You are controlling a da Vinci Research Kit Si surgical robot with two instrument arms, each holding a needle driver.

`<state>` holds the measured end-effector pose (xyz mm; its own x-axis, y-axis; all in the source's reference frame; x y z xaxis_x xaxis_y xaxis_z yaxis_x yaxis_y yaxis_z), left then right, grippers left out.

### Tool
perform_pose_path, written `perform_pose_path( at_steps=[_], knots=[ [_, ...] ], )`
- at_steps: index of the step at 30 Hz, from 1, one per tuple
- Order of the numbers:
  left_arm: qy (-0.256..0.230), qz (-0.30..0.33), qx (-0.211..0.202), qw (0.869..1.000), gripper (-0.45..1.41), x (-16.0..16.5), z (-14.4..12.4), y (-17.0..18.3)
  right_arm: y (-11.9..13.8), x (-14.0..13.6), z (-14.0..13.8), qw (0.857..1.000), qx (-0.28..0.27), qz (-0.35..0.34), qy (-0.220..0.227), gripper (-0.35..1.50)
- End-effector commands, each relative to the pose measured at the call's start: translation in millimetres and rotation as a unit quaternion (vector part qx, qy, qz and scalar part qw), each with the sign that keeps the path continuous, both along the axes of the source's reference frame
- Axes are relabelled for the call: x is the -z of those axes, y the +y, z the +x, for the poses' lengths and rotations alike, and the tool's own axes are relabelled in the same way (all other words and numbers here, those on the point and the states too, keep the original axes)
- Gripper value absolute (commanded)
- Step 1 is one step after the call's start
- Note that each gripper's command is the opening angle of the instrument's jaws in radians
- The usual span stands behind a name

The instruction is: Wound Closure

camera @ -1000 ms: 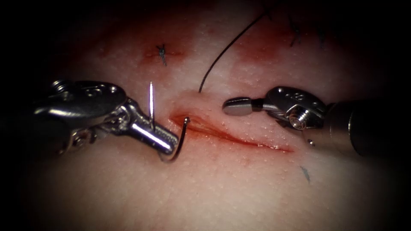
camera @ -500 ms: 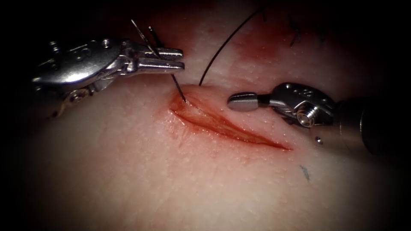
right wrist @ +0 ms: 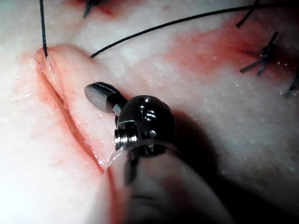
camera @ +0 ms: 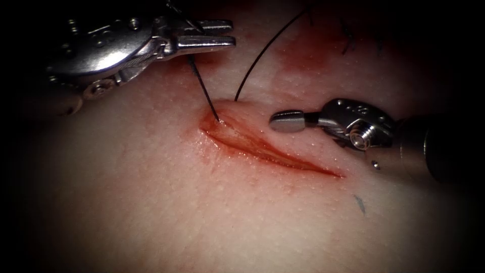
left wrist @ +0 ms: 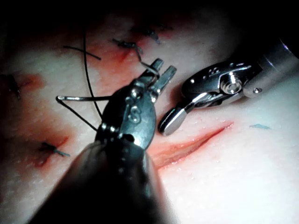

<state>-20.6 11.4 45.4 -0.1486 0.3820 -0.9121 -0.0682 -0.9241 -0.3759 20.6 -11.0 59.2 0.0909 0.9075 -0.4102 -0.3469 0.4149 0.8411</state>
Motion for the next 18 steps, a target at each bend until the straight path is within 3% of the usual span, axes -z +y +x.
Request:
perform_pose_path(
  at_steps=[1, 11, 18],
  knots=[
    [-0.002, -0.001, -0.009, 1.000, -0.45, -0.6, -0.7, 0.1, -0.2, -0.6, 0.7, 1.000, 0.000, 0.001, 0.001, -0.35],
    [0.002, -0.041, -0.066, 0.997, -0.45, -0.8, -2.5, 2.2, 0.2, -0.3, 0.2, 1.000, -0.005, 0.005, -0.002, -0.35],
    [0.014, -0.073, -0.091, 0.993, -0.45, -1.7, -3.4, 0.9, 0.6, 0.1, -0.3, 1.000, -0.014, 0.015, -0.005, -0.35]
  ],
)
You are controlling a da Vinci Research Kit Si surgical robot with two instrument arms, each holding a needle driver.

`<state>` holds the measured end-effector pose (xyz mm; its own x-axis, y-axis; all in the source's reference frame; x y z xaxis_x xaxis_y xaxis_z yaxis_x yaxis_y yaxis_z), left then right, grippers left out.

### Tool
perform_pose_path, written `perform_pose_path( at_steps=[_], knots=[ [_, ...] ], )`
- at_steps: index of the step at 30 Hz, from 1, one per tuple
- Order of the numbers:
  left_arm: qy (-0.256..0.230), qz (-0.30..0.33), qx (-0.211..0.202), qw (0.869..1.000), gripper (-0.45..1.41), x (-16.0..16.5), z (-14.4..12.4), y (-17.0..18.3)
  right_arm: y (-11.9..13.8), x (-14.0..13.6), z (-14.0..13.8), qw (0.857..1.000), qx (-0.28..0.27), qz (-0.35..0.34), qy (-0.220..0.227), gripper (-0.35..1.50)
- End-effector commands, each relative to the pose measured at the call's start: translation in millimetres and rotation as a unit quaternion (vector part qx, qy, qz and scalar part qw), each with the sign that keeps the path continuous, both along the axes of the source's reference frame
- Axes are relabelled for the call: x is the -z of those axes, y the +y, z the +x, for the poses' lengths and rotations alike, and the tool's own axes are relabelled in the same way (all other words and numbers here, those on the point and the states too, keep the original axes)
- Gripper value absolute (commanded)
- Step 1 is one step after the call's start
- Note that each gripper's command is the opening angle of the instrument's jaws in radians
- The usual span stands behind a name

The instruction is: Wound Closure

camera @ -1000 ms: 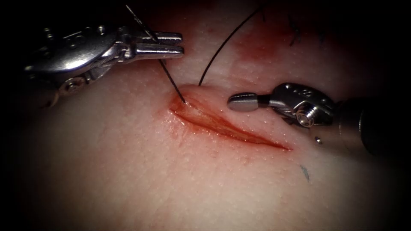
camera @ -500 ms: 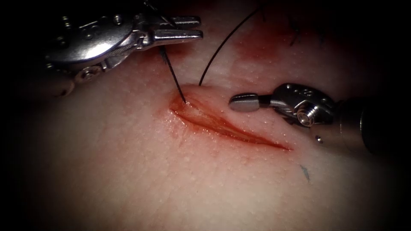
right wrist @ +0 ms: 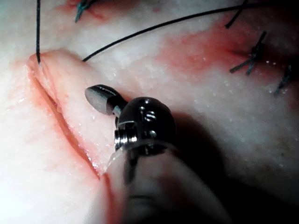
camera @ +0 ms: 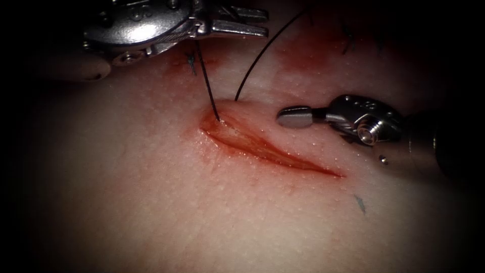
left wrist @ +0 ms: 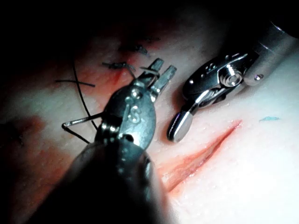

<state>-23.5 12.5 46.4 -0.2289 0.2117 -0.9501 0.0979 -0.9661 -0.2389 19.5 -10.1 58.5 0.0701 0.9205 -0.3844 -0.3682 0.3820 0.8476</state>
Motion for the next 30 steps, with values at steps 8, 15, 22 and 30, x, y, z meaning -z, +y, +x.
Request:
perform_pose_path(
  at_steps=[8, 15, 22, 30],
  knots=[
    [0.045, -0.072, -0.063, 0.994, -0.45, -4.4, -1.8, -8.4, 0.2, -0.2, 0.7, 1.000, -0.011, 0.027, 0.002, -0.35],
    [0.104, -0.149, -0.090, 0.979, -0.45, -8.9, -2.8, -14.4, 0.6, 0.9, 1.0, 0.997, -0.027, 0.075, 0.008, 0.02],
    [0.125, -0.221, -0.090, 0.963, -0.45, -9.2, -3.0, -15.2, 0.2, 2.0, 2.8, 0.991, -0.016, 0.130, 0.023, 1.16],
    [0.144, -0.266, -0.107, 0.947, -0.45, -8.7, -3.2, -15.8, 1.0, 2.9, 6.0, 0.986, 0.022, 0.164, 0.034, 1.40]
  ],
)
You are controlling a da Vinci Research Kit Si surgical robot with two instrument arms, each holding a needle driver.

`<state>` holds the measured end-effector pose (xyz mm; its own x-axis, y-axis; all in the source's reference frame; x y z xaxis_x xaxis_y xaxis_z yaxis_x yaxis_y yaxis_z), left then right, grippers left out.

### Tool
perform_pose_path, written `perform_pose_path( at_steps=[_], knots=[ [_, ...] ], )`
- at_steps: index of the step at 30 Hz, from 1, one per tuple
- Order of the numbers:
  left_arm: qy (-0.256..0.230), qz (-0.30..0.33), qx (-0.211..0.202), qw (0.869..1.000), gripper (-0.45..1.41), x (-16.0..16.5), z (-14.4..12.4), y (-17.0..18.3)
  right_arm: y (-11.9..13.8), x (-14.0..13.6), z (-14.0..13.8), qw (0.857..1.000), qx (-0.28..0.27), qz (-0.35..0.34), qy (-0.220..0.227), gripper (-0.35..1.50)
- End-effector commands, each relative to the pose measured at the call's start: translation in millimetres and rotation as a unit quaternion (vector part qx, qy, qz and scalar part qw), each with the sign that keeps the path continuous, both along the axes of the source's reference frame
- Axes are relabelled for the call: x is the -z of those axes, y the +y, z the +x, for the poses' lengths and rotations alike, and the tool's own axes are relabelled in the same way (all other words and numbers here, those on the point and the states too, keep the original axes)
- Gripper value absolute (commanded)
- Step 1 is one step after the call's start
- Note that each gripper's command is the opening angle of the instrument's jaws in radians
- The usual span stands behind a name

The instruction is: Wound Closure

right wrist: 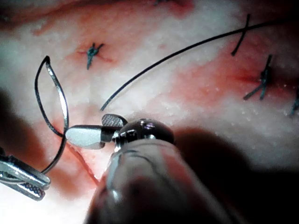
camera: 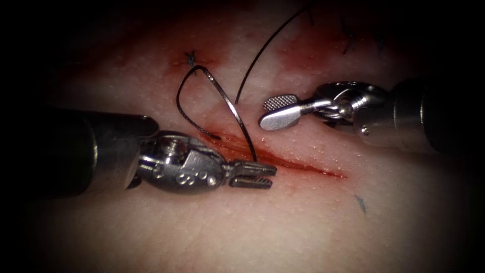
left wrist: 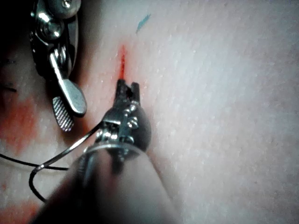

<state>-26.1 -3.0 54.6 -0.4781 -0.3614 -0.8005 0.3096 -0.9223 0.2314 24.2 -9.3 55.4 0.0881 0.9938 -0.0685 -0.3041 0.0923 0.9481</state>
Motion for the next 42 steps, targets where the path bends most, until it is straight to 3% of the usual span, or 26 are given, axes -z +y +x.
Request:
perform_pose_path(
  at_steps=[1, 9, 25, 35, 39, 41, 42],
  knots=[
    [0.002, -0.003, -0.005, 1.000, -0.45, -0.6, -0.6, -0.3, 0.4, 0.0, 1.6, 1.000, 0.007, 0.001, 0.007, 1.38],
    [0.015, -0.028, -0.014, 0.999, -0.45, -0.6, -0.8, -0.6, 1.0, 2.3, 4.0, 0.999, 0.027, 0.024, 0.013, 1.28],
    [0.029, -0.073, -0.029, 0.997, -0.45, 0.2, -1.0, -0.8, 0.2, 1.2, 5.4, 0.998, 0.050, 0.022, -0.020, 1.18],
    [0.035, -0.081, -0.031, 0.996, -0.45, 0.3, -1.1, -0.9, 0.3, 0.9, 6.1, 0.998, 0.049, 0.022, -0.026, 0.94],
    [0.037, -0.083, -0.032, 0.995, -0.45, 0.3, -1.1, -1.0, 0.3, 0.6, 6.1, 0.998, 0.053, 0.021, -0.032, 0.61],
    [0.037, -0.083, -0.032, 0.995, -0.45, 0.3, -1.1, -1.0, 0.2, 0.6, 6.0, 0.998, 0.057, 0.022, -0.034, -0.20],
    [0.037, -0.083, -0.032, 0.995, -0.45, 0.3, -1.1, -1.0, 0.3, 0.5, 5.9, 0.997, 0.055, 0.022, -0.041, -0.35]
  ],
)
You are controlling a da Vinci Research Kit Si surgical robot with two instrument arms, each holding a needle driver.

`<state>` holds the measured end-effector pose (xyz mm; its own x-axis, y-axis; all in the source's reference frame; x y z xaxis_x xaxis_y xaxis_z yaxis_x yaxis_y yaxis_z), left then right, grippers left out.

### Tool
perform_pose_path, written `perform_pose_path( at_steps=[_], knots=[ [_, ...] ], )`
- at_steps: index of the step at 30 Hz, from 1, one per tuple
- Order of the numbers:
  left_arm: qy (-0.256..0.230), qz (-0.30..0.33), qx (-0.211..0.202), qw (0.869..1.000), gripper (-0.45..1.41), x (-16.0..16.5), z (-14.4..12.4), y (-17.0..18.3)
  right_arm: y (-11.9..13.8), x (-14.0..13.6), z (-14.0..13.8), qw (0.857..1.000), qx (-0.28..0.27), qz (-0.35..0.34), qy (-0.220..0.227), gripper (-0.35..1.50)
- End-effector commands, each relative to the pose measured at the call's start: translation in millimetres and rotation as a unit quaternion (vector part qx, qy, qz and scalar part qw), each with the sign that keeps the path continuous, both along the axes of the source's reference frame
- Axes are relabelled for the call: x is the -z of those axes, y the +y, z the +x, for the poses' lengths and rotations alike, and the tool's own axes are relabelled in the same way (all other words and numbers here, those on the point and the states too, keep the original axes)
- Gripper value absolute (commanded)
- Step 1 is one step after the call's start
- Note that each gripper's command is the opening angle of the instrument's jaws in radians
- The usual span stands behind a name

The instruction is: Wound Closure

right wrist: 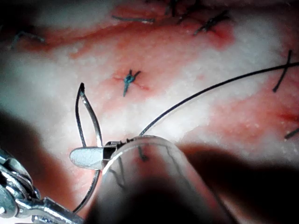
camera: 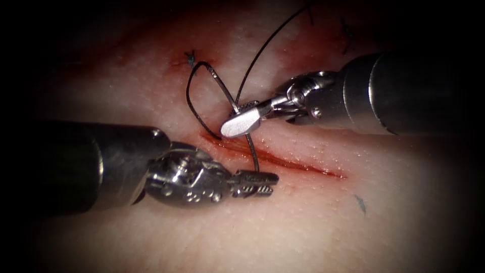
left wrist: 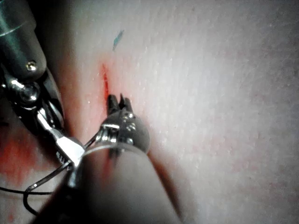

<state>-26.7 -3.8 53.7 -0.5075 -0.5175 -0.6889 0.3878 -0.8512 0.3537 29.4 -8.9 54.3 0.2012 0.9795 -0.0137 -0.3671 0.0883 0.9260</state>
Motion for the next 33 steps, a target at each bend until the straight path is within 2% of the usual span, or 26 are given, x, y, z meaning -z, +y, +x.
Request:
perform_pose_path(
  at_steps=[1, 5, 6, 8, 10, 11, 13, 14, 19, 20, 22, 23, 26, 28, 30, 33],
  knots=[
    [0.001, 0.001, -0.001, 1.000, -0.45, -0.6, -0.6, -0.3, 0.0, -0.6, 0.7, 1.000, -0.005, -0.003, -0.013, -0.35],
    [0.012, 0.005, -0.012, 1.000, -0.45, -0.6, -0.5, -0.7, 0.7, -0.7, 0.3, 0.998, -0.028, -0.009, -0.048, -0.35],
    [0.006, 0.017, -0.029, 0.999, -0.43, -0.6, -0.5, -1.0, 1.0, -0.7, 0.0, 0.998, -0.033, -0.010, -0.051, -0.35],
    [0.000, 0.022, -0.034, 0.999, 0.37, -0.5, -0.2, -0.9, 1.3, -0.8, -0.4, 0.998, -0.039, -0.012, -0.051, -0.35],
    [-0.016, 0.034, -0.010, 0.999, 0.84, -0.3, 0.1, -0.6, 1.4, -1.0, -0.9, 0.998, -0.046, -0.013, -0.045, -0.35],
    [-0.027, 0.047, 0.011, 0.998, 0.96, -0.2, 0.3, -0.5, 1.4, -1.1, -1.1, 0.998, -0.048, -0.014, -0.042, -0.35],
    [-0.055, 0.056, 0.037, 0.996, 1.03, 0.1, 1.0, -0.2, 1.5, -1.2, -1.7, 0.998, -0.057, -0.017, -0.037, -0.35],
    [-0.073, 0.078, 0.065, 0.992, 1.10, 0.5, 1.7, 0.1, 1.5, -1.3, -2.4, 0.997, -0.073, -0.022, -0.033, -0.35],
    [-0.094, 0.145, 0.118, 0.978, 1.23, 1.1, 3.5, 1.0, 2.1, -1.6, -4.2, 0.991, -0.124, -0.044, -0.016, -0.35],
    [-0.104, 0.195, 0.150, 0.964, 0.74, 1.1, 4.4, 1.4, 2.2, -1.6, -4.8, 0.988, -0.141, -0.055, -0.009, -0.35],
    [-0.114, 0.244, 0.162, 0.949, -0.20, 0.6, 5.3, 1.8, 2.2, -1.7, -5.2, 0.985, -0.158, -0.070, 0.001, -0.35],
    [-0.116, 0.270, 0.165, 0.942, -0.45, 0.3, 5.6, 2.0, 2.2, -1.6, -5.4, 0.983, -0.164, -0.077, 0.003, -0.35],
    [-0.122, 0.323, 0.169, 0.923, -0.45, -0.9, 6.6, 2.8, 2.1, -1.6, -5.7, 0.978, -0.184, -0.093, 0.015, -0.35],
    [-0.123, 0.341, 0.173, 0.916, -0.45, -1.8, 7.0, 3.2, 2.0, -1.5, -5.9, 0.975, -0.193, -0.106, 0.015, -0.35],
    [-0.121, 0.337, 0.178, 0.917, -0.45, -2.9, 7.3, 3.7, 2.1, -1.4, -6.2, 0.973, -0.199, -0.113, 0.014, -0.35],
    [-0.086, 0.348, 0.172, 0.917, -0.45, -4.4, 7.4, 4.1, 2.0, -1.3, -6.7, 0.970, -0.212, -0.120, 0.008, -0.35]
  ],
)
